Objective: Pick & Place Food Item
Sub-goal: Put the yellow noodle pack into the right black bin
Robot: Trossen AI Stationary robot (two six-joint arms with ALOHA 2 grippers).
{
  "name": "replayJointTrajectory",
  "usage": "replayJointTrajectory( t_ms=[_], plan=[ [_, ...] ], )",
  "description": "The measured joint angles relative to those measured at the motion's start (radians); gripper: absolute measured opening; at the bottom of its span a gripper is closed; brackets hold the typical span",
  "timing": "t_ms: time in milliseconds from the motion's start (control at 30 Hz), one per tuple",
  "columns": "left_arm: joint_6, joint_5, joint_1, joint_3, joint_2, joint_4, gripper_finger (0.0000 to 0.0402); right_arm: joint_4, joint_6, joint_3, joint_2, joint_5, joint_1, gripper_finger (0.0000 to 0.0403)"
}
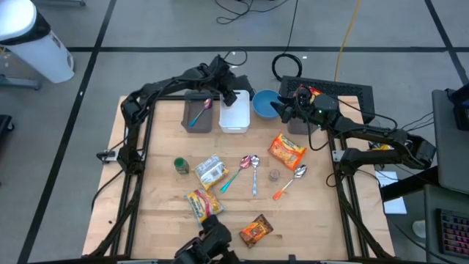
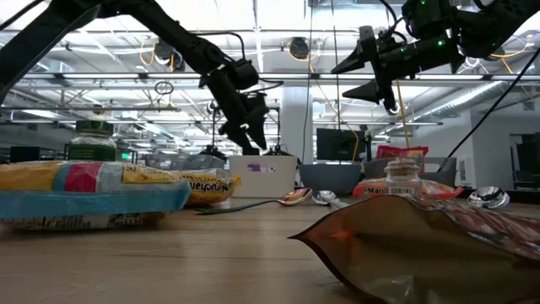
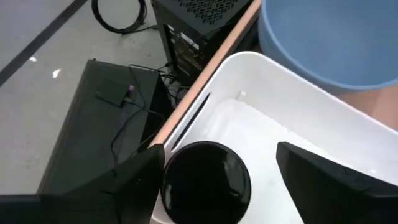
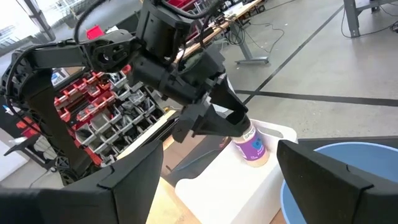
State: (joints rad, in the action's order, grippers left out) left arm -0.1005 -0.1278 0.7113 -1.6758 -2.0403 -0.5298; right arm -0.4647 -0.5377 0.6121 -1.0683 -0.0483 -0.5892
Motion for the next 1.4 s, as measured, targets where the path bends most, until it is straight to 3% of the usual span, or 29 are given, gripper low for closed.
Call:
replayJointTrajectory(
  t_ms=[233, 433, 933, 1167, 1300, 1400],
  plan=[
    [-0.034, 0.055, 0.002, 0.0, 0.121, -0.029, 0.0283, -0.001, 0.0, 0.0, 0.0, 0.0, 0.0, 0.0309],
    [-0.038, 0.111, 0.003, -0.001, 0.256, -0.175, 0.0274, -0.001, 0.001, 0.0, 0.0, -0.005, 0.0, 0.0309],
    [0.318, 0.1, -0.072, -0.001, 0.538, -0.679, 0.0265, -0.001, 0.002, 0.0, 0.0, -0.008, 0.002, 0.0309],
    [0.353, 0.091, -0.152, -0.001, 0.56, -0.654, 0.0253, 0.0, 0.0, 0.0, 0.0, -0.017, 0.002, 0.0309],
    [0.416, 0.026, -0.19, -0.001, 0.56, -0.652, 0.0256, -0.001, -0.001, 0.0, 0.0, -0.098, 0.002, 0.0309],
    [0.453, 0.045, -0.239, -0.001, 0.579, -0.685, 0.0256, 0.007, -0.015, 0.0, 0.0, -0.159, 0.002, 0.0309]
  ],
)
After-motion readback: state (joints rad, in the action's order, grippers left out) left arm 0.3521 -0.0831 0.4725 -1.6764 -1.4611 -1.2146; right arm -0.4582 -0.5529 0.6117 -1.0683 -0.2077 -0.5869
